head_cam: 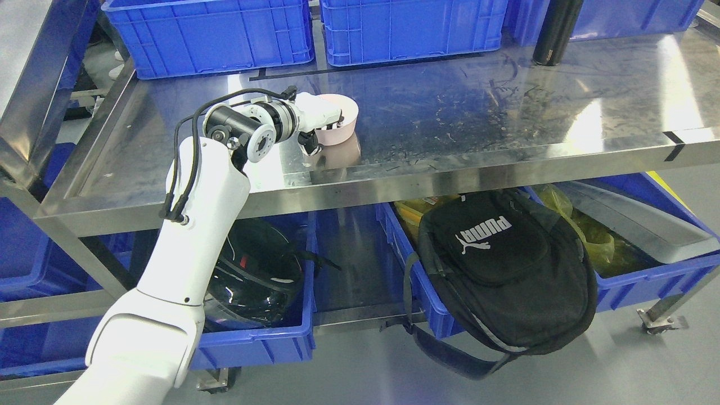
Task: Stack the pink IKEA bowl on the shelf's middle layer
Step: 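Reach the left hand around the pink bowl rim and close fingers, then lift the pink bowl off the shelf with the left hand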
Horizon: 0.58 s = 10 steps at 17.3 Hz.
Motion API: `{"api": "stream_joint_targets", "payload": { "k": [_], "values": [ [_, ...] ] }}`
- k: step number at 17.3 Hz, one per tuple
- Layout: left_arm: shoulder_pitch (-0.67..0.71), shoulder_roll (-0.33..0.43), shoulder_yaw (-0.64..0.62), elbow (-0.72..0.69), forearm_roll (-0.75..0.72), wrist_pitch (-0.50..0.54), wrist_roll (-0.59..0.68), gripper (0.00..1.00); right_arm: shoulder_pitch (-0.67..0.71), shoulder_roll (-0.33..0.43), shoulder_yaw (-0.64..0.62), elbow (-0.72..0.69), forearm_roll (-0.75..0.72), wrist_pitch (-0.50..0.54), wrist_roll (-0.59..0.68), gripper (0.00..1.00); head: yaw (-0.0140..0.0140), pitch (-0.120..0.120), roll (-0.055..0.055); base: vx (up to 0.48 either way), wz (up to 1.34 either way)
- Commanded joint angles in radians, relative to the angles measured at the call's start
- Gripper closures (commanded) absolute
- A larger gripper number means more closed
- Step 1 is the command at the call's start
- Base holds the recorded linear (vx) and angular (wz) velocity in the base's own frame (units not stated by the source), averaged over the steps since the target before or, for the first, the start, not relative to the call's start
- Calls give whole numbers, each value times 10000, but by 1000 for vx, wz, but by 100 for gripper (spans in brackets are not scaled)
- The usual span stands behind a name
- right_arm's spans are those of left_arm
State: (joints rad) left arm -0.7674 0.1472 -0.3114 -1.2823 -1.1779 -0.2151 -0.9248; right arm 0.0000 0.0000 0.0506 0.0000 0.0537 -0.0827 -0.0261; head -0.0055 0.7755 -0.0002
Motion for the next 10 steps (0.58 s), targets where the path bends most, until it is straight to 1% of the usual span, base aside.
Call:
{"api": "stream_joint_targets", "payload": {
  "k": [1, 2, 5, 6, 7, 8, 10],
  "values": [
    [-26, -153, 1301, 459, 29, -822, -2, 94, 230, -175, 0, -175, 0, -1, 0, 0, 0, 0, 0, 0, 0],
    [-26, -168, 1820, 444, 90, -1204, -2, 99, 230, -175, 0, -175, 0, -1, 0, 0, 0, 0, 0, 0, 0],
    [-42, -473, 3248, 230, 380, -2232, 13, 99, 230, -175, 0, -175, 0, -1, 0, 0, 0, 0, 0, 0, 0],
    [-27, -596, 3708, 92, 640, -2813, -2, 99, 230, -175, 0, -175, 0, -1, 0, 0, 0, 0, 0, 0, 0],
    [-26, -628, 4107, -92, 977, -3411, -2, 100, 230, -175, 0, -175, 0, -1, 0, 0, 0, 0, 0, 0, 0],
    [-26, -628, 4415, -306, 1360, -3781, -17, 100, 230, -175, 0, -175, 0, -1, 0, 0, 0, 0, 0, 0, 0],
    [-11, -780, 4830, -674, 2462, -4045, -18, 99, 230, -175, 0, -175, 0, -1, 0, 0, 0, 0, 0, 0, 0]
  ]
}}
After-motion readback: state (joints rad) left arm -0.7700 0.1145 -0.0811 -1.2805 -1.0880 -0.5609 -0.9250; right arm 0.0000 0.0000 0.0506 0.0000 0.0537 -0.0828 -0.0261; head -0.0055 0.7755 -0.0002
